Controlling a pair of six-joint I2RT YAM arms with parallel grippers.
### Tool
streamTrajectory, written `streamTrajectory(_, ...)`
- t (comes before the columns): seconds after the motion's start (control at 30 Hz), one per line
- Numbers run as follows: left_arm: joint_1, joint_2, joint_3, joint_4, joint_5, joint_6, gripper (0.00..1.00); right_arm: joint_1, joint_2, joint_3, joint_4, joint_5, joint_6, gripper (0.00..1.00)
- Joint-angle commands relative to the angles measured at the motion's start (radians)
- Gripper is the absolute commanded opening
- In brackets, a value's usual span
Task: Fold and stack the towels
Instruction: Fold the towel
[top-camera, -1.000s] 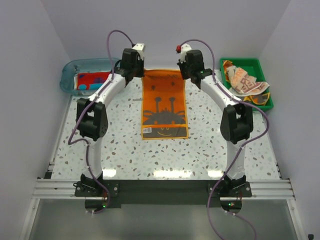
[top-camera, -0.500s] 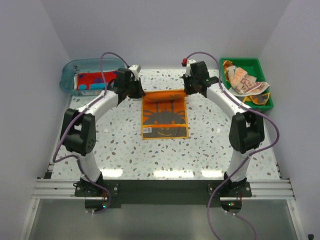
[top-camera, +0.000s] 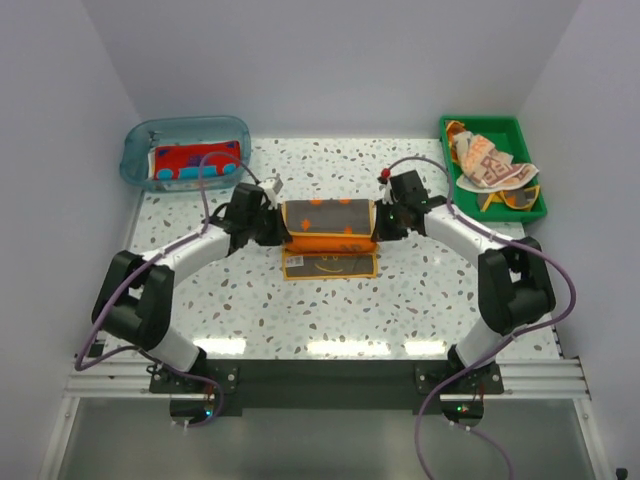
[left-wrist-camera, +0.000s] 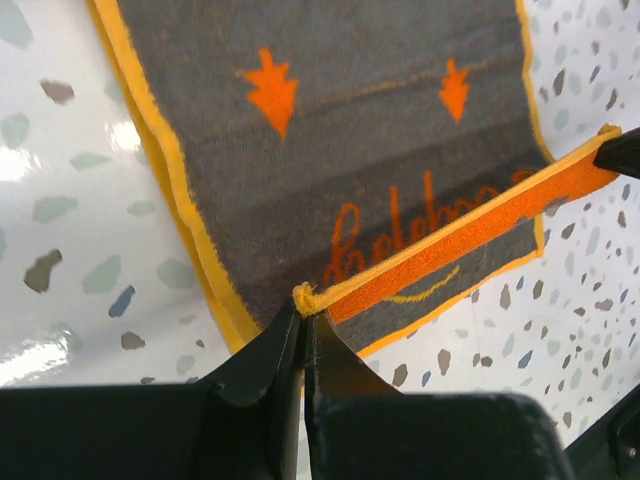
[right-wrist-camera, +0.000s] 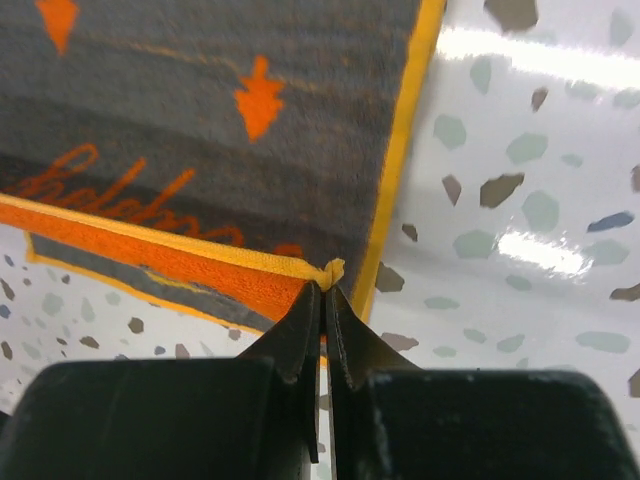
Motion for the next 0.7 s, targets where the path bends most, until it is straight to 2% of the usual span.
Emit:
streamTrajectory(0.0,0.012,0.013,-0.063,0.057,-0.118,-0.015,0.0,-0.026,0.001,-0.089,0.068,0.076,0.037,0.0)
streamTrajectory(0.33,-0.001,0.027,-0.103,0.066,-0.13,-0.02,0.01,-0.026,0.024,-0.122,0.108,0.055,0.035,0.0)
streamTrajectory(0.43,-0.002,0.02,-0.108,0.06,-0.127,-0.02,0.05,-0.024,0.016,-0.122,0.102,0.032,0.035,0.01)
streamTrajectory(0.5,-0.002,0.007,-0.111,0.057,-0.115,-0.02,0.12,-0.023,0.01,-0.129,0.099,0.013,0.034,0.02)
streamTrajectory(0.67,-0.01,-0.04,-0.143,0.043,-0.092,-0.034,0.31,0.009,-0.042,-0.165,0.088,-0.013,0.03,0.14)
